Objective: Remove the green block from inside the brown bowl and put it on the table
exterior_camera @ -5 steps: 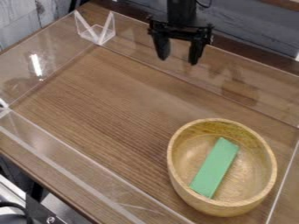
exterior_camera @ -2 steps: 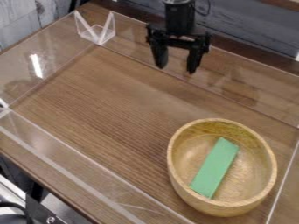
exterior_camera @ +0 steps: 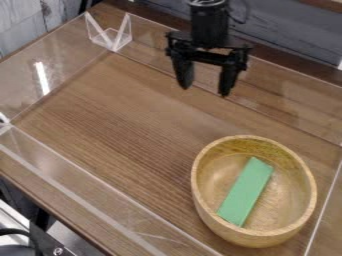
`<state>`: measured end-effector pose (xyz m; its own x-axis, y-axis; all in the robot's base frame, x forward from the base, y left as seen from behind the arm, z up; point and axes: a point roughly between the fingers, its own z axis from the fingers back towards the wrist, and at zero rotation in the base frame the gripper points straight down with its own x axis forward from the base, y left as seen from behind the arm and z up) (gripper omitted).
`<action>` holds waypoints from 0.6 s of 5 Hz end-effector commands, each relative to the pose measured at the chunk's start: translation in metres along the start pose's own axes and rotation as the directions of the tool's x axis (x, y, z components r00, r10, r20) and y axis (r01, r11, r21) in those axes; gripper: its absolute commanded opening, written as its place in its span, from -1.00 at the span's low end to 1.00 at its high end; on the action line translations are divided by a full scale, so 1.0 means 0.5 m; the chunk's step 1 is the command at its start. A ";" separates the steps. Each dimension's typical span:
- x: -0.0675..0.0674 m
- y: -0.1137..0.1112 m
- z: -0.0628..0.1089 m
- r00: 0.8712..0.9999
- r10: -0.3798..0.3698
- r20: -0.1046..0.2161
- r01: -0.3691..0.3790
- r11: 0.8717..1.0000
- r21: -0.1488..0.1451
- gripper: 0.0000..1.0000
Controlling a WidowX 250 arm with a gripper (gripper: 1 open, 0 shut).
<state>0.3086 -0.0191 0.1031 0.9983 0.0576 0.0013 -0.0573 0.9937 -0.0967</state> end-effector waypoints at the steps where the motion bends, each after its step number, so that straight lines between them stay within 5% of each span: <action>1: -0.042 -0.055 0.038 0.997 -0.048 0.061 0.048 0.999 -0.009 1.00; 3: -0.107 -0.120 0.030 0.993 -0.105 0.060 0.105 0.994 -0.008 1.00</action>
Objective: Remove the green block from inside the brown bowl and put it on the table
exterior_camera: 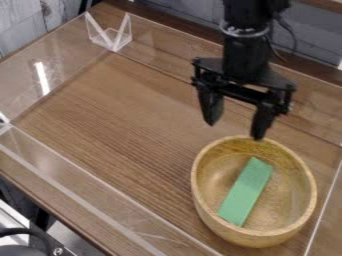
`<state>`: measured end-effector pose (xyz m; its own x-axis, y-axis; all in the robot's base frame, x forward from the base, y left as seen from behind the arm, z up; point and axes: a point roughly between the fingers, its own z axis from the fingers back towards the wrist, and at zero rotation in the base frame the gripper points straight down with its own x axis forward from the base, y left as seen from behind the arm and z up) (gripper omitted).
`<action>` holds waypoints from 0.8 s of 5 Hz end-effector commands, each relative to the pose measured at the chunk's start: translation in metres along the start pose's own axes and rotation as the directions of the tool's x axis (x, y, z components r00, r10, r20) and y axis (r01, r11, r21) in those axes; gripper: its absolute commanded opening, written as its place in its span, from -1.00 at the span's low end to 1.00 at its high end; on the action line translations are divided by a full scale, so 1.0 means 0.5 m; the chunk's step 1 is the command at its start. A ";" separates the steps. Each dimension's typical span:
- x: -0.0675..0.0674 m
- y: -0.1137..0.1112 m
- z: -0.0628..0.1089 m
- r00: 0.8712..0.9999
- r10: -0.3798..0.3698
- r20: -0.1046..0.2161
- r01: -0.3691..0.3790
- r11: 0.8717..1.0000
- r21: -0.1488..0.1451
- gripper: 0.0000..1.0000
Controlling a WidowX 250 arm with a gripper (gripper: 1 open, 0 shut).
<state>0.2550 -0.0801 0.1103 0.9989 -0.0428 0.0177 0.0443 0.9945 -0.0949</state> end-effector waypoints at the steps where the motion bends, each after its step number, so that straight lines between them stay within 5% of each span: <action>1: -0.021 -0.043 0.006 0.998 -0.023 0.066 0.024 1.000 -0.007 1.00; 4: -0.047 -0.075 -0.074 0.996 -0.040 0.076 0.043 0.999 -0.026 1.00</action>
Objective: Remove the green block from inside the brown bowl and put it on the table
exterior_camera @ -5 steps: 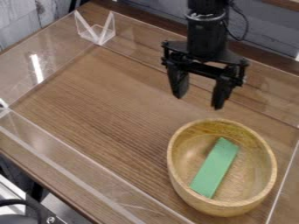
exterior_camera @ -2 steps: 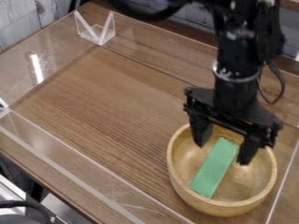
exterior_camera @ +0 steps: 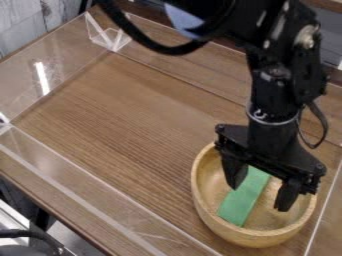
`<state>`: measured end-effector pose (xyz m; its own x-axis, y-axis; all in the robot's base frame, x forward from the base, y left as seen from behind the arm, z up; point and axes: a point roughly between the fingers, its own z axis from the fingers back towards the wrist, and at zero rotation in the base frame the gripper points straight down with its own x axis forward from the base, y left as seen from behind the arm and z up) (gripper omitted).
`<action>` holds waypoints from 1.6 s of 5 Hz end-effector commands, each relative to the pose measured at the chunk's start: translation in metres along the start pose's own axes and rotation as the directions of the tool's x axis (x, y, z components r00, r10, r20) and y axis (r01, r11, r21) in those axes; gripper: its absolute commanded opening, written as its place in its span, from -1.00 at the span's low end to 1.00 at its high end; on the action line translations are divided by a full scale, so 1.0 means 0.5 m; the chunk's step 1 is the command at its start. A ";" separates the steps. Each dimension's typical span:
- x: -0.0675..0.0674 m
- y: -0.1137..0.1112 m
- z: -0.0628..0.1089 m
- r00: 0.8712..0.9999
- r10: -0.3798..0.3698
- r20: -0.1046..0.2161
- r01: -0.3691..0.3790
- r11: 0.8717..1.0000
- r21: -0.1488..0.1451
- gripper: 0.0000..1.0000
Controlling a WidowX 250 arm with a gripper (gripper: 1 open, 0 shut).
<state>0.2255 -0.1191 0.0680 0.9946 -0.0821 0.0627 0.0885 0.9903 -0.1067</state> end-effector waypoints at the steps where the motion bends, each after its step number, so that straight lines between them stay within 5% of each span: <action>1: 0.014 0.003 0.010 0.999 0.005 0.036 -0.004 1.000 -0.019 1.00; 8: 0.031 0.030 0.000 0.999 0.027 0.026 -0.026 0.999 -0.045 1.00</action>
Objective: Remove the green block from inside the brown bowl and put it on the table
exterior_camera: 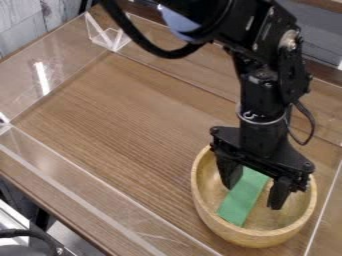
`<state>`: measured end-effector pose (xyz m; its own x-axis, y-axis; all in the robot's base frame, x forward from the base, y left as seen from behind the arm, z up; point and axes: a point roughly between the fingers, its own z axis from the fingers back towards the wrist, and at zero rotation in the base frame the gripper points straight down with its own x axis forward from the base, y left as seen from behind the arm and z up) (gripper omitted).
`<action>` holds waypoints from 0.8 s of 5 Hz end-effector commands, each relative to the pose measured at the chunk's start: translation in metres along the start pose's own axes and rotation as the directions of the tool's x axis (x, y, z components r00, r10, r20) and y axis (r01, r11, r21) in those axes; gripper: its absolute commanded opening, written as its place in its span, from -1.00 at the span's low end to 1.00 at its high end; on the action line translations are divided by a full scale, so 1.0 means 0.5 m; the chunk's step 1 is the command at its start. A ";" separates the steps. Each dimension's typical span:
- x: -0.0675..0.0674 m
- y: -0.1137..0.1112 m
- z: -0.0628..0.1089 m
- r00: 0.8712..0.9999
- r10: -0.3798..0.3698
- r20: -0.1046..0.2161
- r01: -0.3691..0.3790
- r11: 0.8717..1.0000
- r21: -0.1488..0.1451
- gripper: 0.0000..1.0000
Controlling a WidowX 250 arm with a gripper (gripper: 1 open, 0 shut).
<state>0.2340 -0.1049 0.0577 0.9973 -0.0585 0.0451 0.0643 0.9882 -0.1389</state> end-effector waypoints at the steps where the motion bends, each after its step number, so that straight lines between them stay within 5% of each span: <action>1: 0.020 -0.001 0.017 0.999 0.001 0.038 -0.001 1.000 -0.018 1.00; 4: 0.021 0.005 -0.017 0.999 -0.002 0.034 0.002 1.000 -0.020 1.00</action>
<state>0.2379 -0.1043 0.0409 0.9968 -0.0658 0.0444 0.0717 0.9864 -0.1482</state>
